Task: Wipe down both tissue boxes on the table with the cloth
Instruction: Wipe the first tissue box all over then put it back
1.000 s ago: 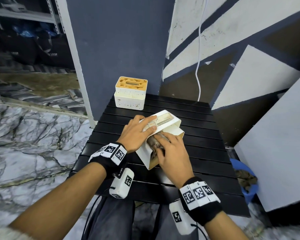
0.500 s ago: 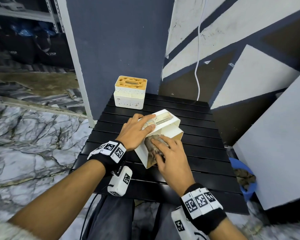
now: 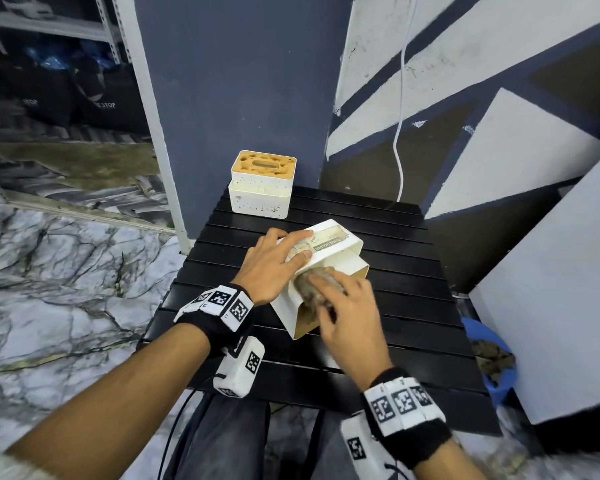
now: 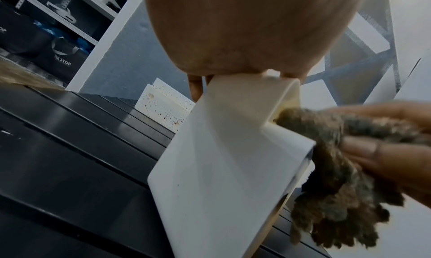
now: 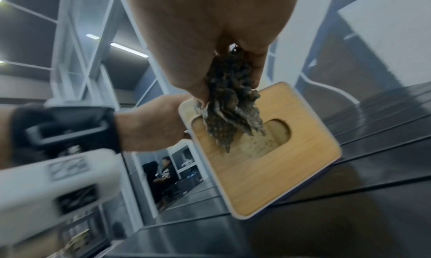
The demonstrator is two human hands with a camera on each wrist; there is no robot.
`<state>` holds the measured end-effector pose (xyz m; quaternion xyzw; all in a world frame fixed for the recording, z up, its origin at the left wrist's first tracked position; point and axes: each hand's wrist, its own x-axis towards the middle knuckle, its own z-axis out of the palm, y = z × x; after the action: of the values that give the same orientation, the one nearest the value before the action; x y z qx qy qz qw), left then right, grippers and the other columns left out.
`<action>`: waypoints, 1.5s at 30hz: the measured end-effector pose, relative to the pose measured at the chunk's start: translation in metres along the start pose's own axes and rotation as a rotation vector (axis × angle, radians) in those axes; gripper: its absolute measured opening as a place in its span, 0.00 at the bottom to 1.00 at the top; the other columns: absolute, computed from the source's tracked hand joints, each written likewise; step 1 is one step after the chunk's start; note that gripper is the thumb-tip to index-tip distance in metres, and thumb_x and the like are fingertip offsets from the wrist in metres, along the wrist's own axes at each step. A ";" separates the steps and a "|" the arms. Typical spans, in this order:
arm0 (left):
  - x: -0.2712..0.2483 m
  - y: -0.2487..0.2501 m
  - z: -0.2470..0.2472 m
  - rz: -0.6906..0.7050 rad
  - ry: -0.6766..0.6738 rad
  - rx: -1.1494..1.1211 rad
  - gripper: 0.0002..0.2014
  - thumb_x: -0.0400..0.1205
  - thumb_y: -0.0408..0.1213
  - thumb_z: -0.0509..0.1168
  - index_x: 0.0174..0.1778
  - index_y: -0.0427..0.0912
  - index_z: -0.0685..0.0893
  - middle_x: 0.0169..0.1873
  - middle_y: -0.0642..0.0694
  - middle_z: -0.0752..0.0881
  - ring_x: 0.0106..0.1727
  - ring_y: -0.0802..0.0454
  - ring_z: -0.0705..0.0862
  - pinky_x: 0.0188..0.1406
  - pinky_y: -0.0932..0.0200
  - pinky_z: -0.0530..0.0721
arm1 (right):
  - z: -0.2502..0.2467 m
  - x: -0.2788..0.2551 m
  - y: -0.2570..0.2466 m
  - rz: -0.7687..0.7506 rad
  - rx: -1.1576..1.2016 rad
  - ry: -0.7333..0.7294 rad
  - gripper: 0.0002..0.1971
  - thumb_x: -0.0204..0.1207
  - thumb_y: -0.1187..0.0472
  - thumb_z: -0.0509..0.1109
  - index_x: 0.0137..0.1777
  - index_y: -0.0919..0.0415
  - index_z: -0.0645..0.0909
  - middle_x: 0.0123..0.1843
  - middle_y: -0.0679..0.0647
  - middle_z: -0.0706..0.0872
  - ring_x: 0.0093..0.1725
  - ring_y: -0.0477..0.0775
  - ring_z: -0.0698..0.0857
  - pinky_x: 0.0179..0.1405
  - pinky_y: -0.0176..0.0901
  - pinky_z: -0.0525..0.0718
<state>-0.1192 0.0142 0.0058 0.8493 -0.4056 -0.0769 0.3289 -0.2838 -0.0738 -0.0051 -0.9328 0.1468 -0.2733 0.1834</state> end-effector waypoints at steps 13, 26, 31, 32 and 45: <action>-0.004 -0.002 -0.003 0.003 -0.038 -0.046 0.29 0.79 0.64 0.47 0.79 0.68 0.66 0.69 0.50 0.70 0.72 0.48 0.69 0.74 0.45 0.63 | -0.003 -0.005 -0.009 -0.012 0.008 -0.032 0.21 0.74 0.64 0.69 0.68 0.53 0.80 0.67 0.52 0.79 0.65 0.53 0.72 0.71 0.42 0.71; -0.003 -0.001 -0.001 -0.015 -0.038 -0.054 0.26 0.84 0.62 0.51 0.80 0.66 0.67 0.68 0.50 0.69 0.71 0.48 0.67 0.71 0.50 0.60 | -0.019 0.051 0.036 0.186 -0.260 0.030 0.16 0.79 0.52 0.66 0.64 0.54 0.82 0.51 0.57 0.75 0.53 0.58 0.73 0.53 0.53 0.80; -0.006 0.004 0.003 -0.022 0.009 -0.042 0.23 0.89 0.53 0.54 0.81 0.63 0.66 0.70 0.49 0.68 0.71 0.49 0.66 0.65 0.56 0.57 | -0.010 0.061 0.029 0.269 -0.243 0.023 0.16 0.81 0.51 0.62 0.64 0.57 0.80 0.56 0.59 0.79 0.56 0.59 0.72 0.57 0.48 0.76; -0.006 0.004 0.004 -0.020 0.015 -0.039 0.23 0.89 0.53 0.54 0.81 0.63 0.66 0.70 0.49 0.68 0.71 0.49 0.66 0.65 0.56 0.57 | -0.011 0.059 0.029 0.270 -0.209 0.023 0.16 0.81 0.51 0.63 0.65 0.56 0.78 0.57 0.58 0.80 0.56 0.58 0.72 0.57 0.48 0.75; -0.007 0.005 0.002 -0.028 0.015 -0.038 0.23 0.89 0.53 0.54 0.82 0.61 0.65 0.70 0.49 0.68 0.71 0.49 0.66 0.67 0.55 0.58 | -0.015 0.061 0.049 0.234 -0.042 0.129 0.15 0.75 0.54 0.72 0.61 0.52 0.84 0.57 0.50 0.87 0.53 0.52 0.75 0.52 0.34 0.67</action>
<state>-0.1278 0.0158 0.0065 0.8490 -0.3898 -0.0826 0.3471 -0.2515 -0.1443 0.0140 -0.8934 0.2719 -0.3062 0.1848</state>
